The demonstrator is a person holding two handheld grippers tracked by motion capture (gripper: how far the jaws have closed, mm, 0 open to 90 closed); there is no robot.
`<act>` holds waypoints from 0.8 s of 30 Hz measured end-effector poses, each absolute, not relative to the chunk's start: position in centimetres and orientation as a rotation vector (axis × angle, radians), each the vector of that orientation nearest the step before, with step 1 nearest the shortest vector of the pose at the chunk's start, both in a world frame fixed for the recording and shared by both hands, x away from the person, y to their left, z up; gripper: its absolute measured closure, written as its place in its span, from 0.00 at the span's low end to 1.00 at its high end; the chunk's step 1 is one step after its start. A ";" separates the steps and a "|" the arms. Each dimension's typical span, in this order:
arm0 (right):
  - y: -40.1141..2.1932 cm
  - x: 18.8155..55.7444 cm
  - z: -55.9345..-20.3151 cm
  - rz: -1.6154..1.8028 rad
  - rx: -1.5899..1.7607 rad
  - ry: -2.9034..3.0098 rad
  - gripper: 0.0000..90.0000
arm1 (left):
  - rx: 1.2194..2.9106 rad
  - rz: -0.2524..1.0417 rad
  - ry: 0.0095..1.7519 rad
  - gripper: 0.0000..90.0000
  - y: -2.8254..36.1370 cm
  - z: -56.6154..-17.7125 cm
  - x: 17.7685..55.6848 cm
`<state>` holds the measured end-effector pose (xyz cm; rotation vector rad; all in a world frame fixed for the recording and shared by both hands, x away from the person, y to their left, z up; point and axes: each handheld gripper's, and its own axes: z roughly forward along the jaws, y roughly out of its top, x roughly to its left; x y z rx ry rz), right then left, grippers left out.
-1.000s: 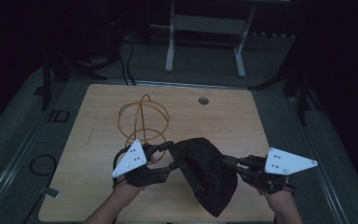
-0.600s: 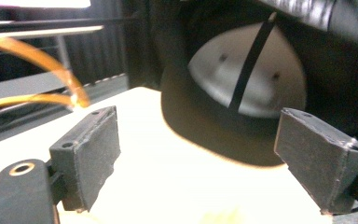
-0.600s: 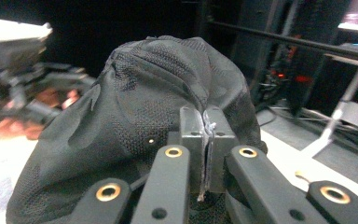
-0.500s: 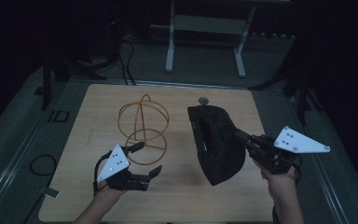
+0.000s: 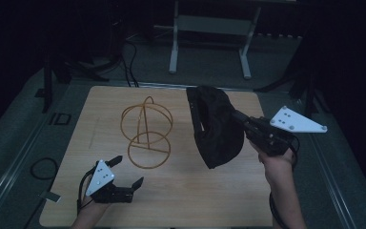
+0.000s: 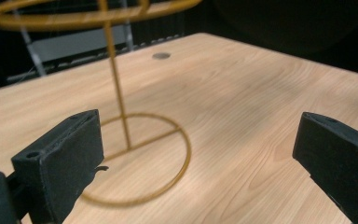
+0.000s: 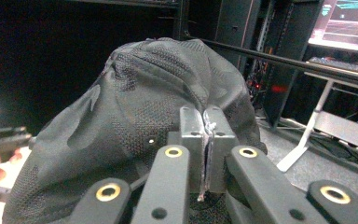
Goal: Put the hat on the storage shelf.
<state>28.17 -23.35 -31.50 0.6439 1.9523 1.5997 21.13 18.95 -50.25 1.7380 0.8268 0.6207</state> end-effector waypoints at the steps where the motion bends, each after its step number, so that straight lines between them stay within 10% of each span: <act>1: -23.1 28.4 -31.2 1.598 0.644 1.949 0.98 | 1.739 0.624 0.836 0.02 19.1 -50.5 20.9; 24: -12.2 32.9 -31.2 1.552 0.570 2.100 0.98 | 1.744 0.658 0.944 0.03 21.5 -54.5 19.4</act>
